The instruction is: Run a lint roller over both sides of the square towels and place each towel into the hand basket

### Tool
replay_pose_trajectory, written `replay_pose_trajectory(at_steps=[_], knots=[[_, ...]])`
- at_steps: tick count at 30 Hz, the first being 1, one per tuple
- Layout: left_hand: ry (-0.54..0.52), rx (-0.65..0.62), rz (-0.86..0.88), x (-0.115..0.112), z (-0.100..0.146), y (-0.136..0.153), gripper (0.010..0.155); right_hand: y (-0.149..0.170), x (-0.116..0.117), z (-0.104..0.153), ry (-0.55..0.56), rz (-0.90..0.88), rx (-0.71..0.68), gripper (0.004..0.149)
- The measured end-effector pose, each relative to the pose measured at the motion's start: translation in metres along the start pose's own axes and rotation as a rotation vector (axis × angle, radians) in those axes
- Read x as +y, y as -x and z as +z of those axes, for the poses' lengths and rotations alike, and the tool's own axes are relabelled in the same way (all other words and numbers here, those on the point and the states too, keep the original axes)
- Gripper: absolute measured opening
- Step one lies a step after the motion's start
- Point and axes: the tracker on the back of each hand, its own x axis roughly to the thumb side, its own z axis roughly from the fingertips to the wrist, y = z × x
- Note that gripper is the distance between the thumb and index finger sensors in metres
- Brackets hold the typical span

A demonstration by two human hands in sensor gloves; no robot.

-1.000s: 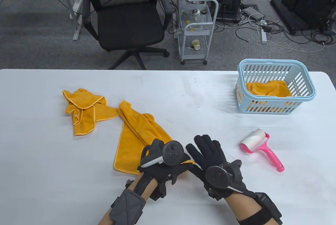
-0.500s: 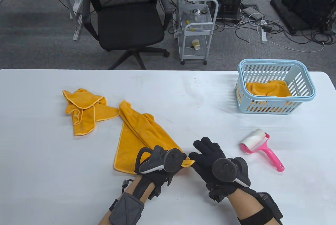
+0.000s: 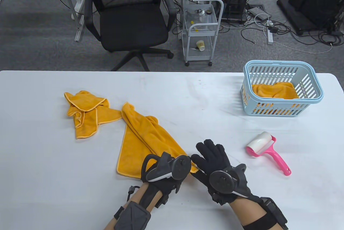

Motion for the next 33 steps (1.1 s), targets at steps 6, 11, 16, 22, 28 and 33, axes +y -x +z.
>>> replay_pose_trajectory(at_steps=[6,11,16,22,28,33], knots=[[-0.095,0.075,-0.053,0.006,0.004,0.008,0.045,0.007,-0.015,0.0,0.047,-0.051,0.024,0.04],[-0.216,0.245,-0.151,0.018,0.011,0.043,0.042,0.025,-0.034,0.002,0.122,-0.054,0.093,0.04],[-0.317,0.365,-0.273,0.03,0.019,0.07,0.04,0.038,-0.051,0.005,0.208,-0.077,0.153,0.04],[-0.253,0.361,-0.236,0.035,0.022,0.096,0.042,0.065,-0.074,0.012,0.314,-0.173,0.261,0.04],[-0.249,0.377,-0.19,0.033,0.025,0.108,0.04,0.089,-0.094,0.024,0.431,-0.281,0.36,0.04],[-0.343,0.406,-0.176,0.05,0.034,0.115,0.039,0.105,-0.113,0.033,0.525,-0.362,0.411,0.04]])
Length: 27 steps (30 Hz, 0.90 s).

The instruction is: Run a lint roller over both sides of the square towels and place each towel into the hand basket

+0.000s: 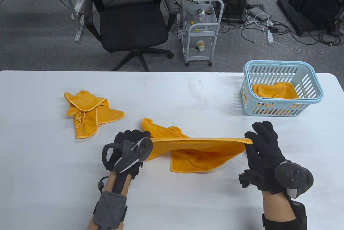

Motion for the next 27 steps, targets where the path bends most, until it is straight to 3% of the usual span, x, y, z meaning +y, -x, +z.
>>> replay_pose_trajectory(at_steps=[3,6,12,16,19,22,27], knots=[[-0.095,0.006,-0.039,0.031,0.006,0.008,0.04,0.003,-0.018,-0.009,0.021,-0.106,0.039,0.04],[-0.219,0.004,-0.088,0.09,0.02,0.017,0.04,-0.002,-0.042,-0.023,0.05,-0.157,0.032,0.04],[-0.404,-0.07,-0.094,0.206,0.063,0.021,0.04,-0.032,-0.083,-0.05,-0.04,-0.256,-0.039,0.04],[-0.452,-0.107,-0.025,0.251,0.083,0.034,0.04,-0.051,-0.103,-0.066,-0.161,-0.337,-0.073,0.04],[-0.41,-0.12,0.044,0.265,0.08,0.046,0.041,-0.059,-0.101,-0.081,-0.199,-0.326,-0.052,0.04],[-0.354,-0.105,0.06,0.262,0.062,0.055,0.042,-0.052,-0.083,-0.099,-0.265,-0.314,0.017,0.041],[-0.198,-0.045,0.057,0.219,0.006,0.064,0.041,-0.021,-0.028,-0.13,-0.35,-0.283,0.185,0.04]])
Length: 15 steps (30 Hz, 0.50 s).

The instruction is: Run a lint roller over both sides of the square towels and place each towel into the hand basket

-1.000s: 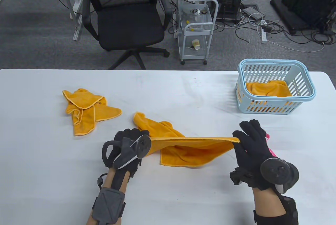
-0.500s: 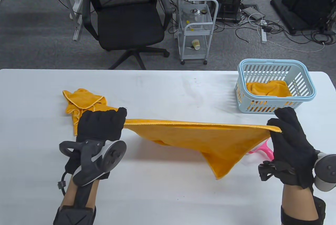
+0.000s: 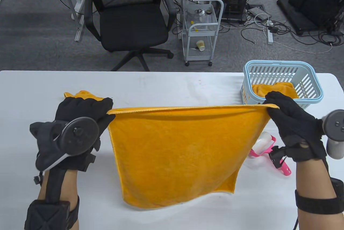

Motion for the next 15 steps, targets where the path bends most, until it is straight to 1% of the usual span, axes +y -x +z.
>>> replay_pose_trajectory(at_steps=[1,2,3,4,6,8,10,11,13,15], knots=[[0.043,0.028,-0.018,-0.019,-0.014,0.003,0.04,0.011,0.008,-0.012,-0.019,-0.015,0.045,0.04],[0.065,0.044,-0.028,-0.03,-0.023,0.004,0.04,0.019,0.014,-0.021,-0.021,-0.035,0.082,0.04],[0.081,0.064,-0.04,-0.041,-0.032,0.006,0.039,0.028,0.02,-0.032,0.0,-0.075,0.126,0.04],[0.08,0.077,-0.041,-0.046,-0.038,0.007,0.039,0.031,0.022,-0.037,0.008,-0.099,0.147,0.039],[0.025,0.103,0.001,-0.049,-0.049,0.01,0.039,0.033,0.022,-0.05,0.026,-0.169,0.173,0.039],[-0.016,0.098,0.029,-0.041,-0.053,0.009,0.039,0.024,0.015,-0.058,0.057,-0.217,0.155,0.038],[-0.099,0.082,0.014,-0.024,-0.051,0.005,0.038,0.01,0.005,-0.062,0.065,-0.27,0.106,0.037],[-0.144,0.065,0.009,-0.013,-0.048,0.002,0.038,0.001,-0.002,-0.062,0.057,-0.303,0.06,0.037],[-0.2,0.008,-0.003,0.0,-0.037,-0.001,0.038,-0.009,-0.01,-0.059,0.044,-0.341,0.0,0.036],[-0.215,-0.038,-0.014,0.002,-0.022,-0.003,0.038,-0.011,-0.016,-0.052,0.004,-0.33,-0.058,0.036]])
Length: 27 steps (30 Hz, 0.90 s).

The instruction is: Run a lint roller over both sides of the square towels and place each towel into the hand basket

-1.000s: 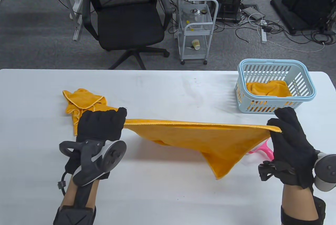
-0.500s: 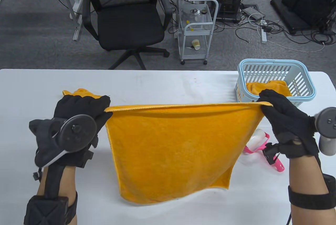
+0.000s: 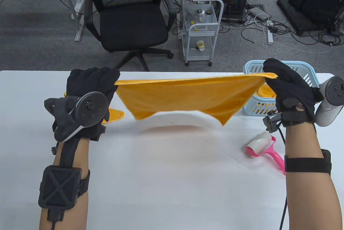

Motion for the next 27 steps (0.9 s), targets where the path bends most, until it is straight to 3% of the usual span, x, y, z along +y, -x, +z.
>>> replay_pose_trajectory(at_steps=[2,5,8,11,13,18,22,24,27], knots=[[0.022,-0.042,-0.001,-0.012,0.021,-0.001,0.037,0.011,-0.001,0.015,-0.081,0.1,-0.006,0.036],[0.189,-0.104,-0.039,-0.062,0.064,-0.008,0.037,0.05,0.004,0.042,-0.217,0.34,0.067,0.036],[0.419,-0.187,-0.162,-0.133,0.111,-0.023,0.037,0.109,0.02,0.075,-0.364,0.583,0.217,0.036],[0.641,-0.237,-0.204,-0.192,0.144,-0.034,0.038,0.149,0.036,0.1,-0.481,0.766,0.299,0.037],[0.786,-0.251,-0.177,-0.216,0.159,-0.038,0.038,0.164,0.044,0.114,-0.556,0.9,0.321,0.038],[1.03,-0.345,-0.143,-0.234,0.188,-0.053,0.039,0.17,0.057,0.143,-0.745,1.193,0.3,0.044],[1.118,-0.394,-0.172,-0.232,0.201,-0.059,0.048,0.163,0.043,0.149,-0.766,1.231,0.327,0.055],[1.107,-0.374,-0.116,-0.23,0.199,-0.055,0.05,0.159,0.03,0.147,-0.698,1.209,0.341,0.055],[1.074,-0.292,-0.026,-0.231,0.194,-0.046,0.053,0.156,0.009,0.142,-0.506,1.23,0.352,0.061]])
